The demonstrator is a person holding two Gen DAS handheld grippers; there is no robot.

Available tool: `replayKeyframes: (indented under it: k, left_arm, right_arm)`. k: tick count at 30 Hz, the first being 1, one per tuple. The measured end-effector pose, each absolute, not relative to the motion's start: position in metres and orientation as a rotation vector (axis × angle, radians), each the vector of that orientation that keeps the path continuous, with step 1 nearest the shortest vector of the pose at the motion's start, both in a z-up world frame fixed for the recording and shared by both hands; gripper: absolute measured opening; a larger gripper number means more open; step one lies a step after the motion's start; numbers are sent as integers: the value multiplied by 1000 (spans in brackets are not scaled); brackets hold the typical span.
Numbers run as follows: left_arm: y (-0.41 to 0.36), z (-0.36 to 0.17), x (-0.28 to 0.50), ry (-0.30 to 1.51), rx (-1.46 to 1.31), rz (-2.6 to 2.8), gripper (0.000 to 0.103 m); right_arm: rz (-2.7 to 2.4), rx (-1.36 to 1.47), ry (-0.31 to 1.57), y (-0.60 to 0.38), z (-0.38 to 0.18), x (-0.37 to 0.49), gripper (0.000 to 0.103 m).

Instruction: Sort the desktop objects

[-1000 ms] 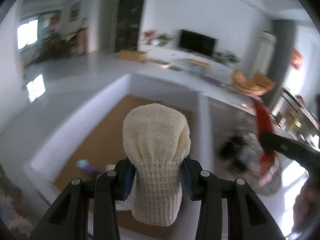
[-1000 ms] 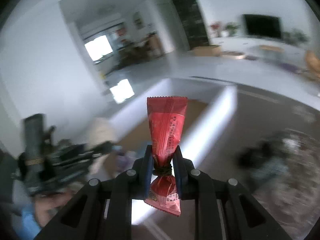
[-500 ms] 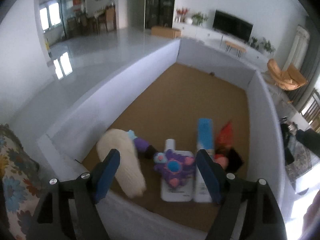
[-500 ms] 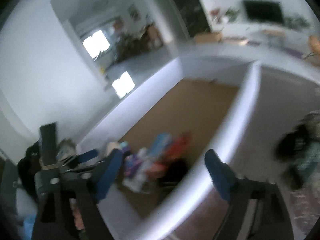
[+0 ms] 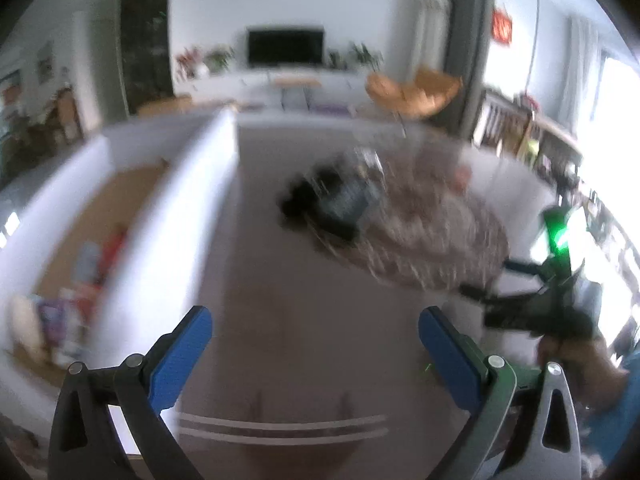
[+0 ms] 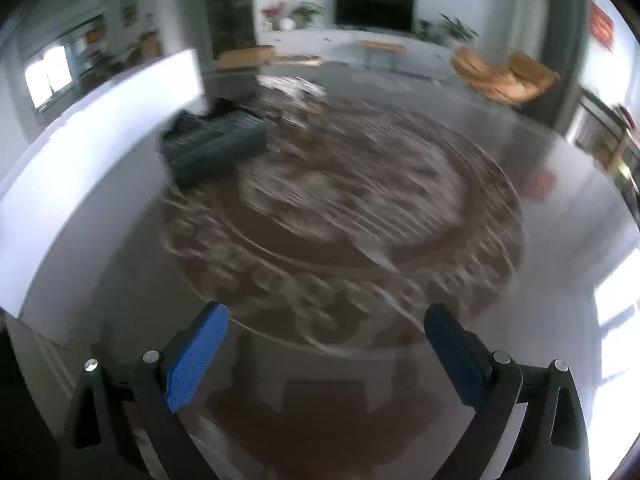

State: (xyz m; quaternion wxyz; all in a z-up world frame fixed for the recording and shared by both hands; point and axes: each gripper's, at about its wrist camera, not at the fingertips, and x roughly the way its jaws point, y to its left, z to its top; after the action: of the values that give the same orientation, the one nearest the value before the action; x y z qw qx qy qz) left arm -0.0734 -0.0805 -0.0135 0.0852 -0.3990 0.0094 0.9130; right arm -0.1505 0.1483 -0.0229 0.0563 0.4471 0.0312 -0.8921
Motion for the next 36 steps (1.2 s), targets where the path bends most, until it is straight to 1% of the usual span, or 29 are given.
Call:
replayKeyframes:
  k: [2,5,9,10,16,36]
  left_arm:
    - [-65,-41,-89,60,-1276,2696,103]
    - [-64,-72,-108,76,-1375,2694,103]
    - [-65,-82,-136,41,-1383,2700,103]
    - [-63,-83,-141,46,-1385,2701,103]
    - [-55,-102,-172,88,-1427,2687,103]
    - [-52,-104,-169,81,-1387,2714,103]
  right_arm:
    - [-2719,1374,46,161,-27,-146,99]
    - [-2729,1368,11,174,-31,-144,99]
    - [-2729,1386,57,171,-37,-147,100]
    - [-2729,1396,80,167,-38,-147,103]
    - [-2727,1400,81,163,-35,-143,103]
    - [-2726,1399,80,163,-35,-143,103]
